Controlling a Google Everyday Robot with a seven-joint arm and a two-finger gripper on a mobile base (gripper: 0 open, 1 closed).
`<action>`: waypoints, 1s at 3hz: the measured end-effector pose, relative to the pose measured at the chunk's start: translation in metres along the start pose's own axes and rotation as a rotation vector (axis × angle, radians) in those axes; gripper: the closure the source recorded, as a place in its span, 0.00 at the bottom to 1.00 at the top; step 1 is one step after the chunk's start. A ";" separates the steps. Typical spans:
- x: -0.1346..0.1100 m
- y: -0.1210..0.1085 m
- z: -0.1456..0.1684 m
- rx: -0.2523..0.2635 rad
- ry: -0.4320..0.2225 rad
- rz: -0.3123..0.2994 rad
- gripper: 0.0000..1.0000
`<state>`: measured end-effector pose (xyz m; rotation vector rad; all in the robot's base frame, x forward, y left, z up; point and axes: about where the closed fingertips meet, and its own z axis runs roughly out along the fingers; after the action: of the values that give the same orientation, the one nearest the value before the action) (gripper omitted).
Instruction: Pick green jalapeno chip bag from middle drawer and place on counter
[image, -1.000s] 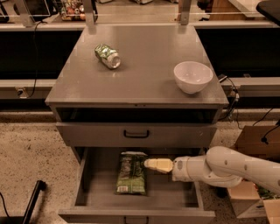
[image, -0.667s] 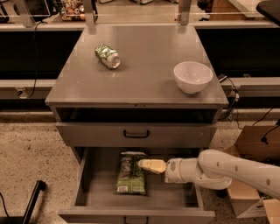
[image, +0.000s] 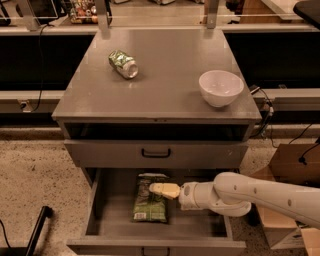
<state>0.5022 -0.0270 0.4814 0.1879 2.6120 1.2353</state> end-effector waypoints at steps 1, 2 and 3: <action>-0.007 -0.003 0.009 -0.028 -0.004 0.001 0.00; -0.015 -0.007 0.017 -0.038 -0.006 0.004 0.17; -0.026 -0.019 0.022 -0.026 -0.010 0.019 0.31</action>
Offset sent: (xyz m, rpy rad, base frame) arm 0.0317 0.0015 -0.0216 0.0449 -0.0131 -0.0104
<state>0.5325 -0.0284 0.4578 0.2137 2.5902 1.2713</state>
